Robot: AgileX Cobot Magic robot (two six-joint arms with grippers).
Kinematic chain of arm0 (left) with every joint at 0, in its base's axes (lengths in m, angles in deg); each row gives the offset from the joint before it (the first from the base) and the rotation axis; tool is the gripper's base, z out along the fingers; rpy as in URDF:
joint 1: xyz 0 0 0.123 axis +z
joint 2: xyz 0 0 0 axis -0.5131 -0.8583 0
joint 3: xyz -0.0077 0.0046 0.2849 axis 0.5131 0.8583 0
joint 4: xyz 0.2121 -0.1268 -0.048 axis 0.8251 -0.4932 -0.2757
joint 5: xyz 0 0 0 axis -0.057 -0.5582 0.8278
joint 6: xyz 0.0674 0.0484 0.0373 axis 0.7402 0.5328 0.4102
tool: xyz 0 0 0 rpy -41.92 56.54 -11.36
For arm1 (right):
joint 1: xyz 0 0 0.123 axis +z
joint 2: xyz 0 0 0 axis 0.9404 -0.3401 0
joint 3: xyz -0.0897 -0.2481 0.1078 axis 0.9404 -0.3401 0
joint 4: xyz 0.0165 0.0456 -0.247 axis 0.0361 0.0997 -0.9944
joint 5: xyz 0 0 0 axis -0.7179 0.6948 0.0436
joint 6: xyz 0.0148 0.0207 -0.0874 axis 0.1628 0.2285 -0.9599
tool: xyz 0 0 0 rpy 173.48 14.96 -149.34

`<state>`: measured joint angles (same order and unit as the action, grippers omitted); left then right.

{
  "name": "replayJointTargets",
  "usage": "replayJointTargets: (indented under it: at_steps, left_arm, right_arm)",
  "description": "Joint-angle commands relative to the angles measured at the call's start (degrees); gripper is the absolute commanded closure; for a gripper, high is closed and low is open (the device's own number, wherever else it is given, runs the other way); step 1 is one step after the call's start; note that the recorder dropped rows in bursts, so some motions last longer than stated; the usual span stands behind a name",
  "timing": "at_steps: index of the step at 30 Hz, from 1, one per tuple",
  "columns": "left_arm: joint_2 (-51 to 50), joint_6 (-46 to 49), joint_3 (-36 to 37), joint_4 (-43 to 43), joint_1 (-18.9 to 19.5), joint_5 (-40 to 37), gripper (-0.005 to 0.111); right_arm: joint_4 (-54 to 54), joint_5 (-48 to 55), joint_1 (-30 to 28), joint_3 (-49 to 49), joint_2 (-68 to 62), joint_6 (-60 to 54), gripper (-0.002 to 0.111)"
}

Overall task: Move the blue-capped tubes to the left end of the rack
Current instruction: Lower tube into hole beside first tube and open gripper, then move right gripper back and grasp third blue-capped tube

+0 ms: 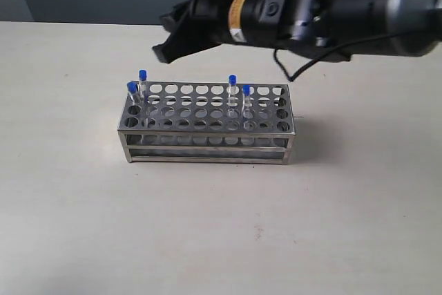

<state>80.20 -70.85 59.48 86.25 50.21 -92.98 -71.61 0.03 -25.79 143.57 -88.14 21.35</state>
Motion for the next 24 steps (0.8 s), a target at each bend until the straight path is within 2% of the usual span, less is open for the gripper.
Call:
replayJointTargets:
  at_steps: [1, 7, 14, 24]
  left_arm:
    - [0.20, -0.10, -0.08, -0.03, 0.07, -0.03, 0.106]
    - [0.20, -0.10, -0.08, -0.03, 0.07, -0.03, 0.106]
    - [0.20, -0.10, -0.08, -0.03, 0.07, -0.13, 0.106]
    - [0.20, -0.10, -0.08, -0.03, 0.07, -0.13, 0.106]
  right_arm:
    - [0.17, 2.19, -5.98, -8.19, 7.15, 0.20, 0.072]
    - [0.41, 1.72, -9.70, -16.67, 9.54, 0.31, 0.061]
    - [0.41, -5.26, -9.70, -19.29, 6.17, 0.31, 0.061]
    - [3.02, -5.37, -9.70, -18.78, 0.32, -2.91, 0.061]
